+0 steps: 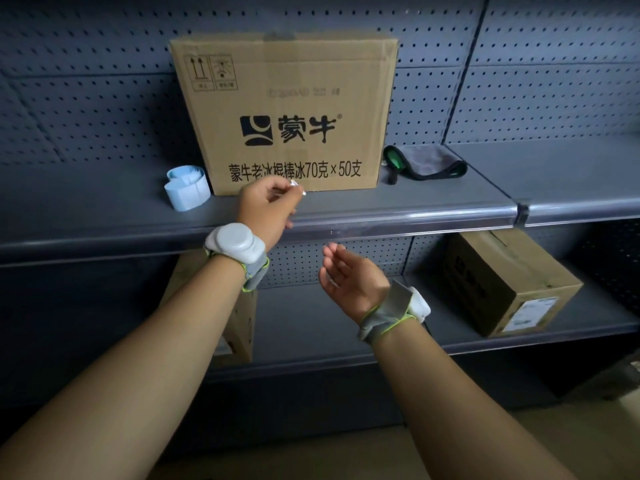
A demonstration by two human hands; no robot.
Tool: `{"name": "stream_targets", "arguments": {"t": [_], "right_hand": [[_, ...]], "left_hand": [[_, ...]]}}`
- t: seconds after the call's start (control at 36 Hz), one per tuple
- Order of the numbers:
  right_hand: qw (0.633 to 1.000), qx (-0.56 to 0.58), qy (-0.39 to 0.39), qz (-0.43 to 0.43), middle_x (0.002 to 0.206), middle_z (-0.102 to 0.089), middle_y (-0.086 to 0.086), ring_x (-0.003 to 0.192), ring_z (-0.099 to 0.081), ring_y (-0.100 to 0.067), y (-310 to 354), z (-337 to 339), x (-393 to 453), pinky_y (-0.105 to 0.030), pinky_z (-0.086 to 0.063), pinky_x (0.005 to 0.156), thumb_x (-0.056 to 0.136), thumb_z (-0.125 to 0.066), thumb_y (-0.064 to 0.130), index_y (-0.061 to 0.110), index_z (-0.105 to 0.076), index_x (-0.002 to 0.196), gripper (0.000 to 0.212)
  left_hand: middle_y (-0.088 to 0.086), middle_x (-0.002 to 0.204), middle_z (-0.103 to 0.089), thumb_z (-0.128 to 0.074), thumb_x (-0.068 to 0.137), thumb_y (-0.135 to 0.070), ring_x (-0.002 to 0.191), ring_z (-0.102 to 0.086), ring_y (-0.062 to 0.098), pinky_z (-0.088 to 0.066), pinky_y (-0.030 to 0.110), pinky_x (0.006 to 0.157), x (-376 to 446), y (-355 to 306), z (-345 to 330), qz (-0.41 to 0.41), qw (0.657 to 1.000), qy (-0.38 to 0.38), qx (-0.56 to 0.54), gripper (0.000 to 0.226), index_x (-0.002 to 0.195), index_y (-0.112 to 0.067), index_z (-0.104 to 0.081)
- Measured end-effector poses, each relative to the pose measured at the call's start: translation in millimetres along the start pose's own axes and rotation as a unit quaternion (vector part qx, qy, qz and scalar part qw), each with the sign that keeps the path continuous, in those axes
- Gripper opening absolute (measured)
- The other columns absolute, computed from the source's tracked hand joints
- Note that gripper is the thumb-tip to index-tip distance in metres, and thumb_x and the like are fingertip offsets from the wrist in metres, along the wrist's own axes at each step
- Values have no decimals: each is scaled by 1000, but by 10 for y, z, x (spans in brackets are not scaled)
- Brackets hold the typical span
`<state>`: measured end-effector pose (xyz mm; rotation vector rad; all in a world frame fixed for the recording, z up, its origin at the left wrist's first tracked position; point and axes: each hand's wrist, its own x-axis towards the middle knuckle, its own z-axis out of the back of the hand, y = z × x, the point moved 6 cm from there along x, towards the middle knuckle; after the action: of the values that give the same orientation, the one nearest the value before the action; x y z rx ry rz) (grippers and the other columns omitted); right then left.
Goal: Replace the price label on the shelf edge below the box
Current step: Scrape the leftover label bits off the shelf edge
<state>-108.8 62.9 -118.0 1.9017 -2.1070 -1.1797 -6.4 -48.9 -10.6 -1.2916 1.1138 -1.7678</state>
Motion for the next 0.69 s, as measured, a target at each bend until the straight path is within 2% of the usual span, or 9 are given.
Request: {"name": "stream_targets", "arguments": {"t": [0.08,0.19,0.25,0.31,0.39,0.44,0.53,0.69], "right_hand": [[999,-30,-28,32,83,-65,-1,70,-56,-12,19,-24,37,-27,-52,69,100,-49,16,12,-64,91,18],[994,-27,-82,64,88,-65,-10,73,-61,-20,10,3,66,-32,-56,67,97,-48,5,3,-63,93,15],[992,-21,-102,74,100,-63,-15,79,-64,-24,8,37,86,-33,-57,64,96,-41,-4,-1,-59,104,19],[990,-17,-115,80,105,-61,-17,81,-65,-26,8,50,100,-33,-58,60,93,-40,-8,-4,-54,115,27],[987,-36,-116,102,103,-62,-19,81,-67,-28,48,64,125,-35,-60,65,88,-59,2,-7,-56,116,30],[986,-53,-99,120,104,-64,-19,79,-69,-27,84,19,131,-35,-60,66,85,-70,11,-4,-59,115,36],[983,-36,-94,151,97,-67,-17,72,-71,-26,129,-31,163,-33,-60,64,84,-71,16,-6,-57,115,40],[981,42,-75,174,75,-59,-17,60,-68,-25,128,-112,235,-32,-60,63,85,-61,3,-2,-55,111,27]], "left_hand": [[-5,63,-60,-67,81,-25,53,-51,11,-42,21,49,164,-24,81,-68,992,-54,89,8,75,-20,-63],[-6,62,-55,-59,78,-37,52,-51,18,-47,32,53,357,21,63,-99,979,-54,167,14,76,-24,-59],[-2,62,-56,-57,78,-39,54,-53,23,-50,38,55,452,85,20,-101,976,-44,190,17,74,-23,-58],[-1,63,-55,-56,78,-39,55,-53,24,-50,38,54,499,109,-5,-104,970,-41,215,20,74,-20,-57],[-5,63,-53,-54,79,-38,55,-51,18,-44,28,52,505,168,-25,-109,963,-56,242,21,73,-19,-57],[-3,68,-57,-55,80,-36,60,-53,19,-46,28,54,496,172,-6,-113,957,-71,256,20,73,-17,-58],[-1,77,-59,-55,80,-33,62,-54,21,-47,30,56,484,182,-3,-114,952,-81,271,19,74,-16,-59],[0,84,-61,-54,82,-32,66,-55,22,-46,31,57,455,163,6,-119,946,-84,289,18,77,-16,-59]]}}
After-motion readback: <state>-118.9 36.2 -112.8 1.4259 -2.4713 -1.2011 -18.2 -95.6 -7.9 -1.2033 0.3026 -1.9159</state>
